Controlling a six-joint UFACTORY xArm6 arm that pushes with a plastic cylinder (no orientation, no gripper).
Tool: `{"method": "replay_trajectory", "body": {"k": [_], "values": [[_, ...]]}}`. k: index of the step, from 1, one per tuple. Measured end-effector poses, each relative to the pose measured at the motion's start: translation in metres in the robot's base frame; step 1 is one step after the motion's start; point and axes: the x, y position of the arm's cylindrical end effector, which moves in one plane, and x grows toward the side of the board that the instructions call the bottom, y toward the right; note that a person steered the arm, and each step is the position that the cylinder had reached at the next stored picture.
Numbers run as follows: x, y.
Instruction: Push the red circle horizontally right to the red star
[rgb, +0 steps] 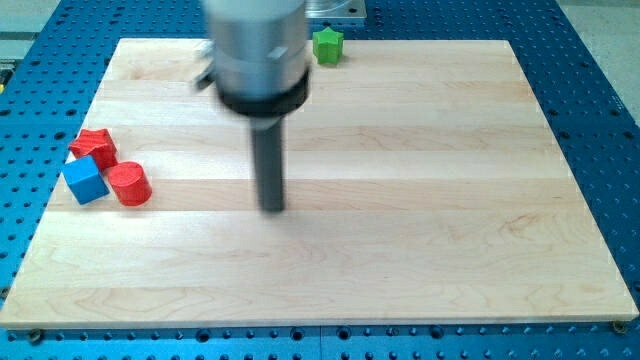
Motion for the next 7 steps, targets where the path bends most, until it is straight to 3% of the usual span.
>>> {"method": "replay_trajectory", "body": {"k": [1, 2, 5, 6, 7], "values": [[0.022, -0.09], [0.006, -0.118], [-0.096, -0.05], [-0.005, -0.075], [-0.01, -0.159]]}}
